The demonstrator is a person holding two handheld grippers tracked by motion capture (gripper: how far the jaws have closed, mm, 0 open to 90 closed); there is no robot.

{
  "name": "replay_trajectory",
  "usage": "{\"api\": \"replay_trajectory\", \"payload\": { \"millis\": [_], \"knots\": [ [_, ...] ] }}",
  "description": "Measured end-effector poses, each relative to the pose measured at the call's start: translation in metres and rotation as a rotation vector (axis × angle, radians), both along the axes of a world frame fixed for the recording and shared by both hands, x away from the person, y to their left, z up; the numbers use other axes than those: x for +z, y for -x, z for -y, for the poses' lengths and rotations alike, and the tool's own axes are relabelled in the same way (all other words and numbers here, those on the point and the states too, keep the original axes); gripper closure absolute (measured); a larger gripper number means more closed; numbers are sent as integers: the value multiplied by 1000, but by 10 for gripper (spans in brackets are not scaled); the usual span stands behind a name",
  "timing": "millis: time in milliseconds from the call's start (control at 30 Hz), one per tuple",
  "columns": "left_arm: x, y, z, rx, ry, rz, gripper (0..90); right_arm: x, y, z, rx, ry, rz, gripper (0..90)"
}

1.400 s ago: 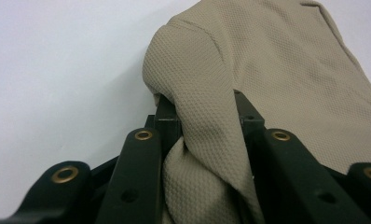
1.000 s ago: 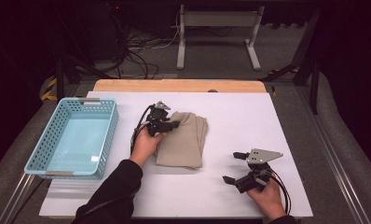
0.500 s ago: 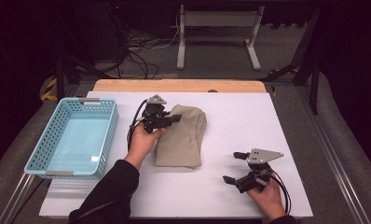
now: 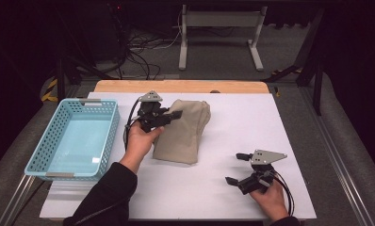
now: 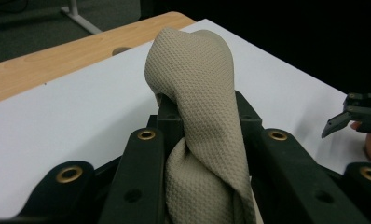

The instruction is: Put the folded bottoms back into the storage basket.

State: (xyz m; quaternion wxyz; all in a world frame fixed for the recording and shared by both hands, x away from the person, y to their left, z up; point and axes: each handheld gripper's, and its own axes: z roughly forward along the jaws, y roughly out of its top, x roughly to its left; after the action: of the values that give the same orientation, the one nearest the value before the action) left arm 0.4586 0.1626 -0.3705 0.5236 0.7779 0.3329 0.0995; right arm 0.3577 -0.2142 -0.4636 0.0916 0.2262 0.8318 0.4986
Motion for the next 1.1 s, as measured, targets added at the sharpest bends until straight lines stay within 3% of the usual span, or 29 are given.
{"api": "replay_trajectory", "payload": {
  "millis": [367, 767, 1100],
  "knots": [
    [20, 17, -9, -10, 38, 49, 720, 0, 0, 0, 1, -6, 0, 2],
    [32, 28, -21, -8, 65, 69, 719, 0, -1, 0, 4, -14, -3, 2],
    [41, 37, -30, -16, 57, 92, 720, 0, -1, 0, 4, -13, -1, 2]
  ]
}}
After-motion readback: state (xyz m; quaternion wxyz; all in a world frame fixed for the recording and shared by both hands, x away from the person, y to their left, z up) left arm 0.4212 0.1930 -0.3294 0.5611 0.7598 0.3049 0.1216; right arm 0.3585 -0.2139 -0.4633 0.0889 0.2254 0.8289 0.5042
